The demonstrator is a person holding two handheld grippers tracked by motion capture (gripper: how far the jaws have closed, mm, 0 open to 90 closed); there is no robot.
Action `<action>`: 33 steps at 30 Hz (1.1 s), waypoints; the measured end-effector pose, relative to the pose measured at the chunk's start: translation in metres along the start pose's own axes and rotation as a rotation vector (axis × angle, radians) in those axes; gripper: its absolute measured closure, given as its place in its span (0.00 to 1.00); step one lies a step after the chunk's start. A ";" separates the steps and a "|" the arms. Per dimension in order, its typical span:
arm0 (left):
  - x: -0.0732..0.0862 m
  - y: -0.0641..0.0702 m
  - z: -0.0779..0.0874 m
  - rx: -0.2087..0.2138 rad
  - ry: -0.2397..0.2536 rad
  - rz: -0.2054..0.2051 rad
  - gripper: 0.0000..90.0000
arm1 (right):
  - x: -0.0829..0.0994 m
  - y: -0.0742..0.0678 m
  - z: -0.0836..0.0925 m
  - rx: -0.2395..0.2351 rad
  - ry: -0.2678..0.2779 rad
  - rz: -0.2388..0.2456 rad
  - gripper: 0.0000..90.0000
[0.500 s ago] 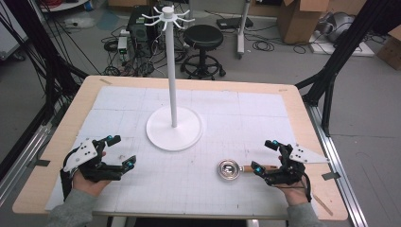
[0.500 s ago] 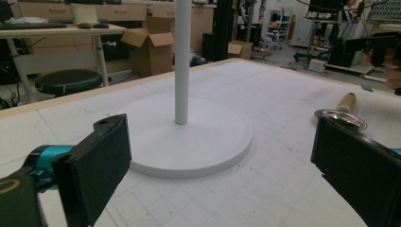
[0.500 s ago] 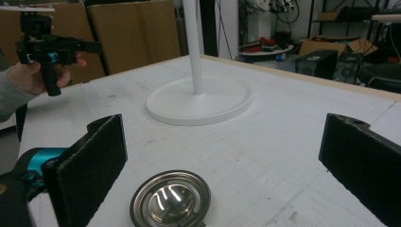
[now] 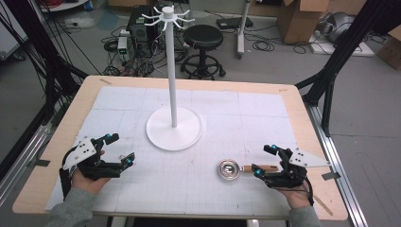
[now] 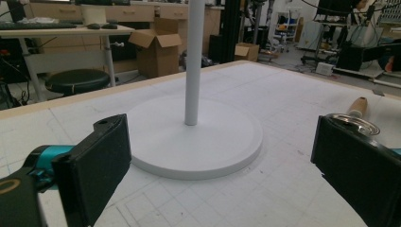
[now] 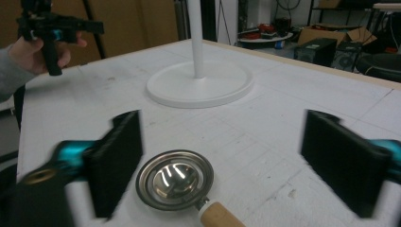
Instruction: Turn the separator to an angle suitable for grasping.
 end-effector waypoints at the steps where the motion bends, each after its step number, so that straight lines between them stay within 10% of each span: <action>1: 0.000 0.000 0.000 -0.002 -0.002 -0.003 0.07 | 0.001 -0.001 0.001 0.010 -0.002 0.018 0.22; 14: 0.002 -0.001 -0.002 -0.007 -0.010 0.001 0.07 | 0.020 -0.002 0.010 0.052 -0.123 0.020 0.93; 33: 0.003 -0.004 -0.005 -0.015 -0.015 -0.006 0.07 | 0.060 0.015 0.023 0.067 -0.317 -0.096 1.00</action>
Point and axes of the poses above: each handheld gripper's, and its own axes: z roughly backward along the jaws, x roughly out of its underside, y roughly to its right, the point moved 9 cm from there along -z, roughly forward along the jaws, and after that the axes turned 7 degrees about -y, right-handed, at the moved point
